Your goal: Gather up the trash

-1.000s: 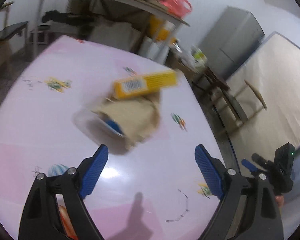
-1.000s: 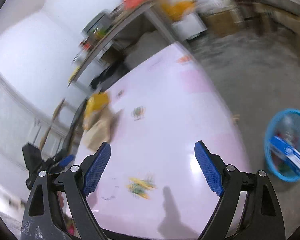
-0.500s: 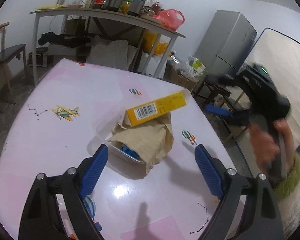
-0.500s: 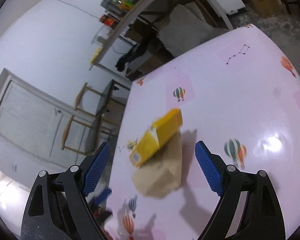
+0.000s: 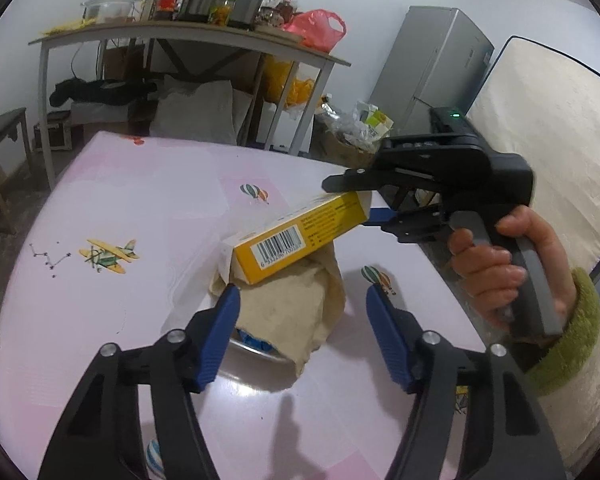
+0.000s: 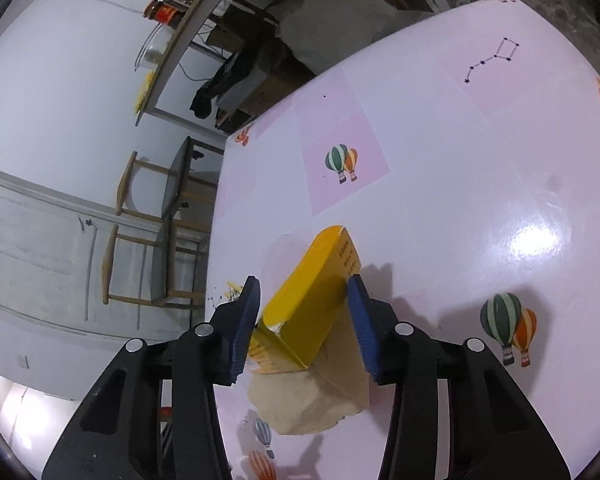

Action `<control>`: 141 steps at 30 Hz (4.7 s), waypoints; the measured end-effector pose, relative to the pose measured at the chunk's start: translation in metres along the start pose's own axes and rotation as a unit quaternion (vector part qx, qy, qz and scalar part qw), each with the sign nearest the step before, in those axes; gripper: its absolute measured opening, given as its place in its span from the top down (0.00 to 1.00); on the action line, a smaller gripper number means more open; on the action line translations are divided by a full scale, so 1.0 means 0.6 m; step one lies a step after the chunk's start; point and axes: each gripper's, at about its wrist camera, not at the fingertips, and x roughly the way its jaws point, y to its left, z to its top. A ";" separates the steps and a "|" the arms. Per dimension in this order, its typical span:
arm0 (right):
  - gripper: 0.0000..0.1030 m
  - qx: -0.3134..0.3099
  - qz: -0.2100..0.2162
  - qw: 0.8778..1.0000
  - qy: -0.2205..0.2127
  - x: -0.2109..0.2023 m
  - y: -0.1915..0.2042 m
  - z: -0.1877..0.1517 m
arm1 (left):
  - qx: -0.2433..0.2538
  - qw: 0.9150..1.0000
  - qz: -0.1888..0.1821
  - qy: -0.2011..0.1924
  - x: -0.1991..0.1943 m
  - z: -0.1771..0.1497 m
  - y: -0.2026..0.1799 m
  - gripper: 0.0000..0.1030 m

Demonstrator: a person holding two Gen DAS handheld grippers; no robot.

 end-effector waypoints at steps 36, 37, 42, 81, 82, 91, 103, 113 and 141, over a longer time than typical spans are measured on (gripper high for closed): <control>0.48 -0.061 -0.056 0.996 -0.022 -0.164 -0.187 -0.182 | 0.099 0.984 0.089 0.118 0.113 0.017 -0.021 0.53; 0.47 -0.061 -0.055 0.996 -0.030 -0.169 -0.190 -0.186 | 0.102 0.983 0.090 0.120 0.114 0.017 -0.023 0.57; 0.45 -0.053 -0.051 0.996 -0.053 -0.185 -0.196 -0.196 | 0.096 0.984 0.090 0.123 0.115 0.019 -0.021 0.77; 0.46 -0.085 -0.009 0.992 -0.088 -0.216 -0.167 -0.215 | 0.014 0.992 -0.114 0.052 -0.313 -0.018 -0.087 1.00; 0.46 -0.085 -0.009 0.992 -0.088 -0.217 -0.166 -0.217 | 0.007 0.991 -0.120 0.055 -0.318 -0.018 -0.085 1.00; 0.46 -0.076 -0.012 0.993 -0.093 -0.224 -0.174 -0.223 | 0.028 0.987 -0.158 -0.021 -0.442 0.021 -0.109 1.00; 0.46 -0.070 -0.002 0.993 -0.097 -0.227 -0.181 -0.233 | 0.005 0.990 -0.144 -0.003 -0.424 0.012 -0.094 1.00; 0.46 -0.069 -0.009 0.993 -0.097 -0.229 -0.175 -0.247 | -0.052 0.989 -0.111 0.081 -0.202 -0.042 -0.031 1.00; 0.45 -0.066 -0.015 0.994 -0.083 -0.206 -0.168 -0.263 | 0.223 0.963 0.035 0.145 -0.084 -0.184 -0.112 0.14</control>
